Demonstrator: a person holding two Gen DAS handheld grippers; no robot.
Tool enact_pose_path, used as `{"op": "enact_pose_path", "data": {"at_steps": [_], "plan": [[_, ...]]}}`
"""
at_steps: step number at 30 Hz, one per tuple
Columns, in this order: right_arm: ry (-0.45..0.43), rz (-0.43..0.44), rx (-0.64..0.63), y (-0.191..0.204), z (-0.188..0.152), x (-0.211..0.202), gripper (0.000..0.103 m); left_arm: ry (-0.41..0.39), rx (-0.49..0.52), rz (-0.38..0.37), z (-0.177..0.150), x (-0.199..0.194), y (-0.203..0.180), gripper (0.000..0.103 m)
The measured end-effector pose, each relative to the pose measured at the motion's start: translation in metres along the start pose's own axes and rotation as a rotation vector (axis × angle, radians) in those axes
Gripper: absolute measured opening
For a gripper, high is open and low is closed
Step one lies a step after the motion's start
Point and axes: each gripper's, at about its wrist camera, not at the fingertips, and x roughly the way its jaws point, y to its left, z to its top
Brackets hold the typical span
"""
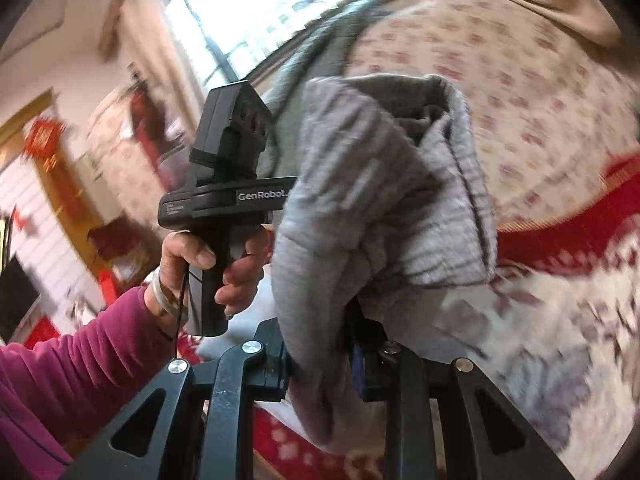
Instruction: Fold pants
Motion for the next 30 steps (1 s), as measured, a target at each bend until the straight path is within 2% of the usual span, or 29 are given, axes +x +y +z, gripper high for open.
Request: {"op": "enact_pose_path", "data": {"at_steps": [2,4,8,12,14,15,16,18,19,21,22,23,27,30], "plan": [[0.026,0.029,-0.05,0.023,0.005,0.021,0.025,-0.043,-0.048,0.035,-0.011,-0.032,0.021,0.011],[0.068,0.054,-0.109,0.051,0.006,0.05,0.025,-0.076,-0.098,0.056,-0.027,-0.059,0.044,0.0],[0.167,0.087,-0.184,0.088,-0.003,0.108,0.025,-0.106,-0.203,0.167,-0.071,-0.109,0.094,0.0],[0.286,0.088,-0.273,0.118,-0.031,0.168,0.025,-0.145,-0.334,0.292,-0.125,-0.159,0.141,0.0],[0.343,0.074,-0.336,0.133,-0.05,0.194,0.025,-0.156,-0.389,0.354,-0.15,-0.183,0.156,0.007],[0.363,0.061,-0.378,0.141,-0.059,0.202,0.026,-0.16,-0.401,0.369,-0.158,-0.191,0.158,0.017],[0.391,0.043,-0.438,0.149,-0.07,0.213,0.026,-0.166,-0.412,0.387,-0.167,-0.201,0.159,0.034],[0.397,-0.004,-0.545,0.163,-0.087,0.227,0.03,-0.175,-0.414,0.412,-0.176,-0.213,0.154,0.053],[0.375,-0.018,-0.558,0.166,-0.091,0.227,0.033,-0.181,-0.408,0.417,-0.178,-0.216,0.149,0.055],[0.362,-0.009,-0.531,0.167,-0.091,0.225,0.047,-0.189,-0.391,0.414,-0.177,-0.218,0.137,0.059],[0.37,0.04,-0.486,0.165,-0.088,0.221,0.068,-0.193,-0.378,0.418,-0.176,-0.22,0.131,0.063],[0.373,0.07,-0.451,0.162,-0.086,0.216,0.079,-0.2,-0.356,0.427,-0.173,-0.22,0.122,0.064],[0.341,0.14,-0.353,0.156,-0.075,0.172,0.08,-0.212,-0.272,0.414,-0.156,-0.214,0.082,0.067],[0.308,0.122,-0.292,0.138,-0.063,0.141,0.08,-0.199,-0.184,0.384,-0.145,-0.204,0.05,0.073]]}}
